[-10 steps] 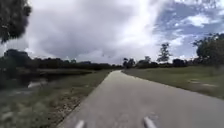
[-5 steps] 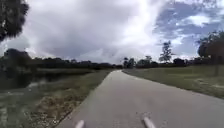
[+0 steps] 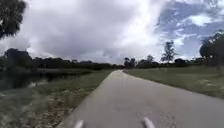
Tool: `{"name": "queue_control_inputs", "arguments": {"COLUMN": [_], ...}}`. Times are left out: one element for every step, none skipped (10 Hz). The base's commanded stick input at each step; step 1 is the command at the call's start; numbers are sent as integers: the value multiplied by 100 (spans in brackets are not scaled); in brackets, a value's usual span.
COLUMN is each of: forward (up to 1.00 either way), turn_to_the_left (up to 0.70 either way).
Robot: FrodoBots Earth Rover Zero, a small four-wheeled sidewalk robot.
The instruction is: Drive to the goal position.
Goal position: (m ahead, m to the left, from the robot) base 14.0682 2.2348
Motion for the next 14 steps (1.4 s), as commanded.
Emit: {"name": "queue_control_inputs", "arguments": {"forward": [70, 70, 70, 70, 70, 70, 70, 70, 70, 70, 70, 70, 70, 70], "turn_to_the_left": [-33, -19, -1, 0, 0, 0, 0, 0, 0, 0, 0, 0, 0, 0]}}
